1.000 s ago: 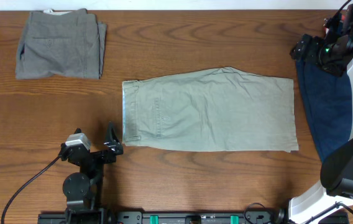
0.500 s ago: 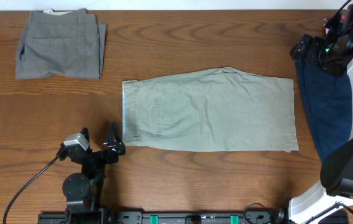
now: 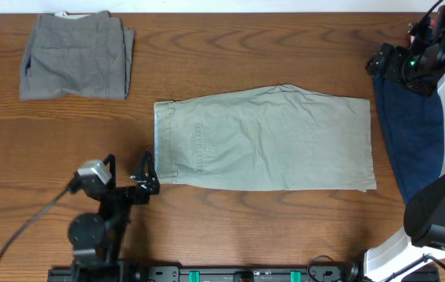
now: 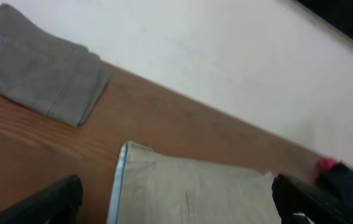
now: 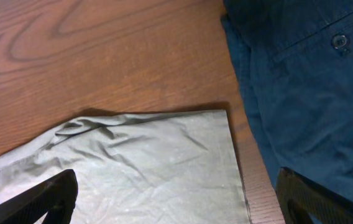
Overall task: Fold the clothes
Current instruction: 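Reach the left gripper to the shorts' left edge and grasp it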
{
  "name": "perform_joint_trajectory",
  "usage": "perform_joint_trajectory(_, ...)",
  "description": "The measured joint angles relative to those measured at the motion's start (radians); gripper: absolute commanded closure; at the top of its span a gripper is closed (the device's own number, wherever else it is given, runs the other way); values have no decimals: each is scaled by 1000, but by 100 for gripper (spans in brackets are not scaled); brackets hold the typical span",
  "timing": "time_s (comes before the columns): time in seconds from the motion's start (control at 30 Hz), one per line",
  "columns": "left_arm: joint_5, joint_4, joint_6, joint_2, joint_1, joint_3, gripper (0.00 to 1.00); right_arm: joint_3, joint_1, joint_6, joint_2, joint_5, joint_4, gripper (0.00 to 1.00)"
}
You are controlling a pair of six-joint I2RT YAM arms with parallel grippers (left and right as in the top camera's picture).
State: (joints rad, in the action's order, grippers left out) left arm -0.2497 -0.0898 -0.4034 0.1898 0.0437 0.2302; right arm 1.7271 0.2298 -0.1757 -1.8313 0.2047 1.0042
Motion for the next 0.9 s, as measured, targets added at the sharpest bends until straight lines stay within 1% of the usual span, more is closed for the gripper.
perform_joint_trajectory(0.07,-13,-77,27,112,0,100,2,0,0,0,0,0,1,1)
perform_joint_trajectory(0.3,-38,-478,135,684,0,531,2,2,0,0,0,-2,1,1)
perform_joint_trajectory(0.4,-40,-582,177,913,0,696,2,4,0,0,0,-3,0,1)
perform_joint_trajectory(0.53,-40,-581,203,1152,0,813,2,5,0,0,0,-3,1,1)
perform_joint_trajectory(0.67,-42,-567,218,1307,0,816,2,5,0,0,0,-3,0,1)
perform_joint_trajectory(0.77,-43,-537,222,1408,0,816,2,5,0,0,0,-3,0,1)
perform_joint_trajectory(0.9,-44,-481,225,1489,0,816,2,5,0,0,0,-3,1,1)
